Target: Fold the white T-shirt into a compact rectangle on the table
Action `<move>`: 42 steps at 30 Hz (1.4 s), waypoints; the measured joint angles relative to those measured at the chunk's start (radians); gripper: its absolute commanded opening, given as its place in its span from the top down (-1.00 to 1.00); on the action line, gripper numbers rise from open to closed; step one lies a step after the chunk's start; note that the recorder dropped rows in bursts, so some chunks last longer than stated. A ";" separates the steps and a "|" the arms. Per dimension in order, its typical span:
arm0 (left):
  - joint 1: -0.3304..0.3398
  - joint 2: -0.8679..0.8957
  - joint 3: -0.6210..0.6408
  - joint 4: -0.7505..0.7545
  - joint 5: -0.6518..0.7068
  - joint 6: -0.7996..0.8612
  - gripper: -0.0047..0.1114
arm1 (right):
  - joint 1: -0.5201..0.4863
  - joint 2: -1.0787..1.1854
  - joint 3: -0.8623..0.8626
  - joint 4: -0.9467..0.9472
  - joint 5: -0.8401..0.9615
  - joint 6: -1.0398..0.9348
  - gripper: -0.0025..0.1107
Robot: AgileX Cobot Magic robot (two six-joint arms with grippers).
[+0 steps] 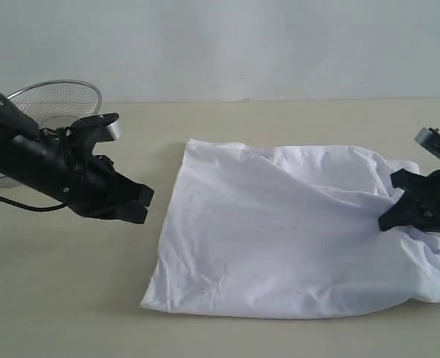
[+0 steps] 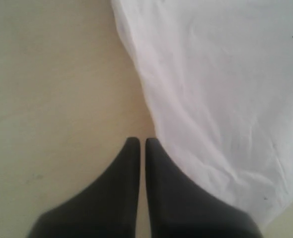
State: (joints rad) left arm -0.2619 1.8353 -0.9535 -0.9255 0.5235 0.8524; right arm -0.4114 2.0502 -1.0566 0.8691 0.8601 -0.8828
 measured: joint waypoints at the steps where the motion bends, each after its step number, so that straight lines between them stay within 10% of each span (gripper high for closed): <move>1: 0.000 0.000 0.000 -0.015 0.000 0.009 0.84 | -0.002 -0.007 0.000 -0.014 -0.011 0.000 0.96; 42: 0.000 0.027 0.000 -0.053 0.039 0.038 0.84 | 0.719 -0.076 -0.183 -0.258 -0.316 0.409 0.96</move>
State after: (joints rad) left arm -0.2619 1.8627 -0.9535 -0.9788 0.5629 0.8904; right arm 0.3077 1.9743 -1.2401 0.6109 0.5439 -0.4738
